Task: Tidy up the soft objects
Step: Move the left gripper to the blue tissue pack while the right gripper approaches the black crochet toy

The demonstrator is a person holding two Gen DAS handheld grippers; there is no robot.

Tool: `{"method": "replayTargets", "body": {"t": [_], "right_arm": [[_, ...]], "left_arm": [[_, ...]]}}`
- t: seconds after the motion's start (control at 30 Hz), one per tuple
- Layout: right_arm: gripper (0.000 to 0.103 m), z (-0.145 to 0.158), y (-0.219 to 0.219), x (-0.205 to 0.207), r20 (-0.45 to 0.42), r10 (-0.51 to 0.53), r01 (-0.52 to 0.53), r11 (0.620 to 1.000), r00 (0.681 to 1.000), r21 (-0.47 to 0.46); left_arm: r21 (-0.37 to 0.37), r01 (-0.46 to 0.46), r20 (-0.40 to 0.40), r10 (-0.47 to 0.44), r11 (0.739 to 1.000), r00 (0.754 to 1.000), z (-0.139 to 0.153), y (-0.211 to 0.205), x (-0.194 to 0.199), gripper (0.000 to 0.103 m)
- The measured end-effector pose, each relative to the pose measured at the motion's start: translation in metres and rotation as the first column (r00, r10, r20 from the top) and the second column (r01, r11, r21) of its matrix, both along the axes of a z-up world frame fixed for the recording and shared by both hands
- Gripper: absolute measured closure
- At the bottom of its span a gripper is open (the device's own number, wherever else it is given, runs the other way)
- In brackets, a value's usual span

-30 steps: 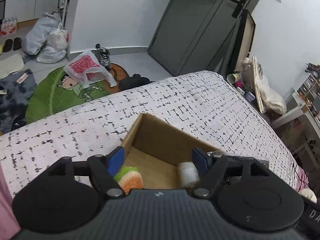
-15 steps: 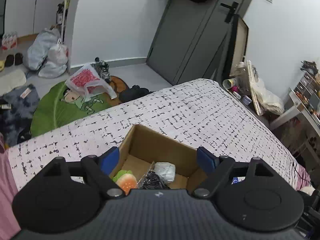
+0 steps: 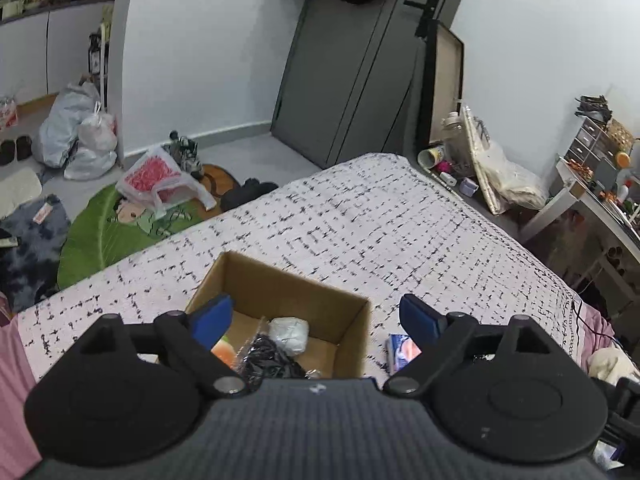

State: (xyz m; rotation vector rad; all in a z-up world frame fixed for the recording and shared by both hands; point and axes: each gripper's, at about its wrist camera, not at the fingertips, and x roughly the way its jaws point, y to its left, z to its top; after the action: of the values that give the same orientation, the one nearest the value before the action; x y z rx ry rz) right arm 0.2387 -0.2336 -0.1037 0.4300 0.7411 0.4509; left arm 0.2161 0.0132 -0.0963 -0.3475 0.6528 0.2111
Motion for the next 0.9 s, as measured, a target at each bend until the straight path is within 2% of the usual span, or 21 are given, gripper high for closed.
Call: {"method": "replayTargets", "body": {"t": [0.13, 0.27, 0.9], "right_arm": [[0.008, 0.001, -0.017, 0.002, -0.006, -0.032, 0.032, 0.999, 0.999, 0.016], [0.000, 0.003, -0.029, 0.003, 0.003, -0.057, 0.057, 0.998, 0.998, 0.021], [0.000, 0.000, -0.081, 0.016, -0.019, -0.124, 0.126, 0.989, 0.992, 0.073]], "left_arm": [[0.021, 0.023, 0.026, -0.023, 1.000, 0.999, 0.006, -0.016, 0.000, 0.008], [0.031, 0.042, 0.024, -0.043, 0.999, 0.999, 0.009, -0.031, 0.003, 0.007], [0.036, 0.123, -0.018, -0.123, 0.992, 0.992, 0.003, -0.096, 0.026, 0.006]]}}
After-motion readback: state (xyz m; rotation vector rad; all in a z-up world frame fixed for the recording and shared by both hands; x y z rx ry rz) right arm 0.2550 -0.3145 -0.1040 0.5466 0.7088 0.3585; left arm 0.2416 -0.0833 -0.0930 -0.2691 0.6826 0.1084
